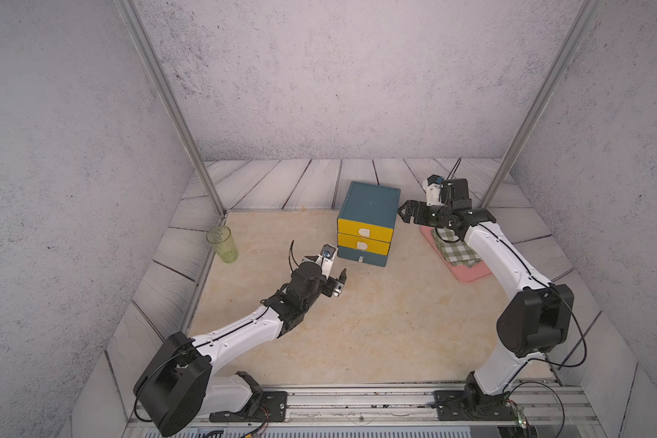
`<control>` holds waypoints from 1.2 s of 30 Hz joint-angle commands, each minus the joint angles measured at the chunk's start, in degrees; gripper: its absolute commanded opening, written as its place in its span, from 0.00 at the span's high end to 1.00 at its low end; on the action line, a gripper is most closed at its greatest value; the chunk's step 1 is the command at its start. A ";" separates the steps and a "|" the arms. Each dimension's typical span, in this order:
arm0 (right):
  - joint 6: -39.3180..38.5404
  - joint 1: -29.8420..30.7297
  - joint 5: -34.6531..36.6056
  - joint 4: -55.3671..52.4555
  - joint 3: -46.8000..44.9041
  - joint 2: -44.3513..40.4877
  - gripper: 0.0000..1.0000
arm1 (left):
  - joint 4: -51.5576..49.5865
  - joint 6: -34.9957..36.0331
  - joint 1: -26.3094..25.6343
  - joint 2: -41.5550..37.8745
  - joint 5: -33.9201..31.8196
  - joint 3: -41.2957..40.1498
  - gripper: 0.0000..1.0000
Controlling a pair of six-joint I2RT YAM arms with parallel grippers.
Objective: Take the postcards out of the drawer
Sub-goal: Open the drawer in the storage box.
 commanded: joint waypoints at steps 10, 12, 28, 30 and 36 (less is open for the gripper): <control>1.60 1.62 -0.35 -11.35 12.97 11.53 0.00 | 11.34 3.28 -2.50 10.97 -3.81 9.75 0.05; 1.77 1.79 -0.24 -12.49 14.60 13.09 0.00 | 12.31 4.23 -3.11 13.17 -4.21 11.07 0.05; 1.57 2.30 -1.24 -13.86 16.66 15.74 0.00 | 30.92 8.91 -4.27 25.76 -8.05 14.41 0.04; 1.41 2.34 -1.27 -13.98 16.65 15.79 0.00 | 32.02 8.34 -4.26 26.70 -8.33 15.00 0.04; 1.22 2.33 -1.82 -14.23 16.68 16.07 0.00 | 33.54 5.06 -3.93 28.57 -8.28 16.72 0.04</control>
